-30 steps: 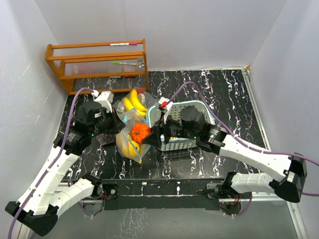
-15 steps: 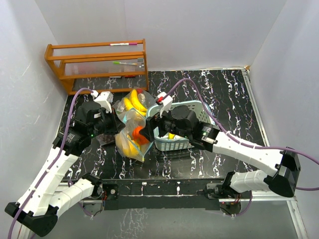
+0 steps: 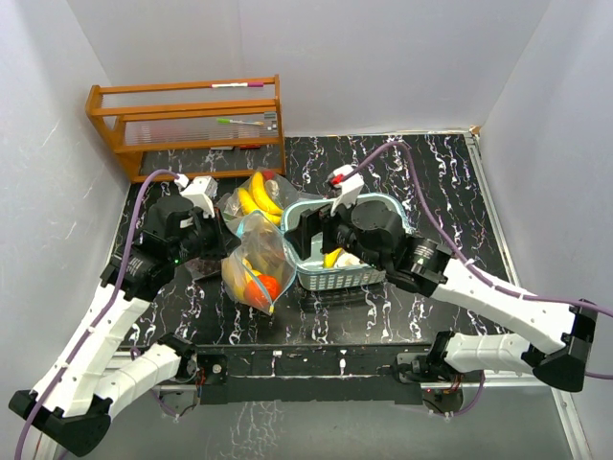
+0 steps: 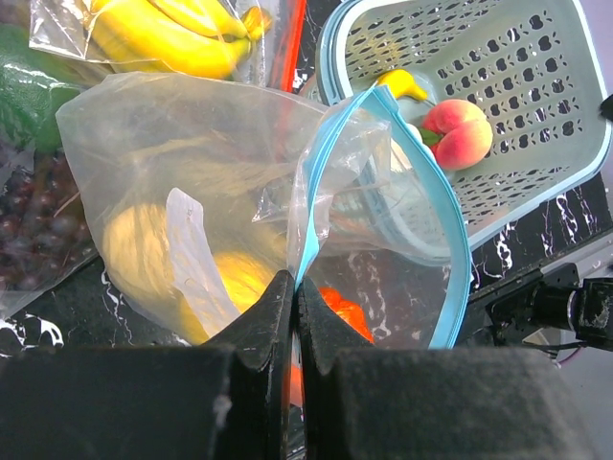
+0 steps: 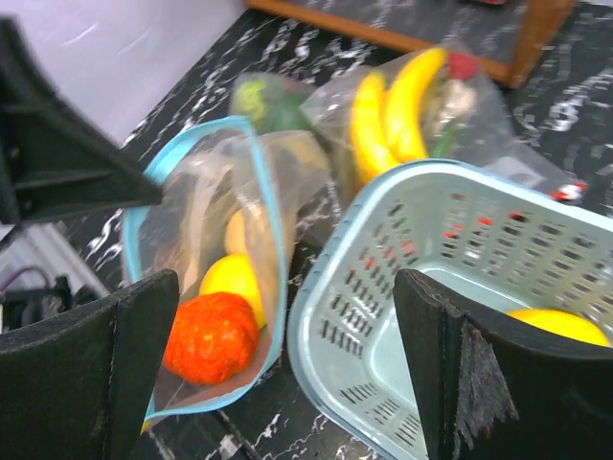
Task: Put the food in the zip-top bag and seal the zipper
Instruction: Place the fake vegetable in the zipper food storage bag, then pick up the fake fruit from the bin.
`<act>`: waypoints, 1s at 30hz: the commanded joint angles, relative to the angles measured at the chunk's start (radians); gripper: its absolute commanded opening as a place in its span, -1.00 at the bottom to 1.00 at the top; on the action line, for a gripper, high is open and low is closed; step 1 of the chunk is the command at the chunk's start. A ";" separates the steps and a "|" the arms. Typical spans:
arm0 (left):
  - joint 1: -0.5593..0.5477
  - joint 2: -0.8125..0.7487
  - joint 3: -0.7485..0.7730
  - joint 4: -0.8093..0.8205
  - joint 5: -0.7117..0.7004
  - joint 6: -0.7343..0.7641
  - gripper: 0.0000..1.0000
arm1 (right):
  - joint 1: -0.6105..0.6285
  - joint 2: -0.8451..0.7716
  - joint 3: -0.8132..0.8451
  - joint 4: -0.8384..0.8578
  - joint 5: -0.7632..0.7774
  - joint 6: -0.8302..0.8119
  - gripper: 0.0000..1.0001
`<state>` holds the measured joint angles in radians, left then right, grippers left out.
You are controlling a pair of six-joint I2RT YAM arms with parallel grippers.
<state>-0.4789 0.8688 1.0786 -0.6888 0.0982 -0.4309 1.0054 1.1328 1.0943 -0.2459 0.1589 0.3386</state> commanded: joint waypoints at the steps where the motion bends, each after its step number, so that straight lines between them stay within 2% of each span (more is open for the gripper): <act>1: 0.007 -0.026 0.009 0.005 0.026 0.002 -1.00 | -0.002 -0.020 0.081 -0.183 0.306 0.095 0.96; 5: 0.006 -0.038 0.018 0.003 0.028 0.003 -1.00 | -0.047 0.056 0.122 -0.420 0.442 0.216 0.97; 7: 0.006 -0.044 0.016 0.003 0.030 0.003 -1.00 | -0.100 0.086 0.109 -0.458 0.395 0.258 0.97; 11: 0.006 -0.051 0.002 0.009 0.039 0.006 -1.00 | -0.209 0.119 0.032 -0.379 0.249 0.307 0.97; 15: 0.005 -0.058 -0.004 0.011 0.041 0.009 -1.00 | -0.222 0.177 -0.020 -0.314 0.243 0.376 0.99; 27: 0.006 -0.086 -0.013 0.011 0.055 0.021 -1.00 | -0.235 0.417 -0.031 -0.246 0.220 0.417 0.99; 30: 0.006 -0.092 -0.010 0.006 0.051 0.024 -1.00 | -0.247 0.450 -0.040 -0.216 0.206 0.416 0.87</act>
<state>-0.4789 0.7998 1.0641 -0.6888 0.1394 -0.4225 0.7746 1.5608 1.0634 -0.5434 0.3626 0.7326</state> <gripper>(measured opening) 0.010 0.967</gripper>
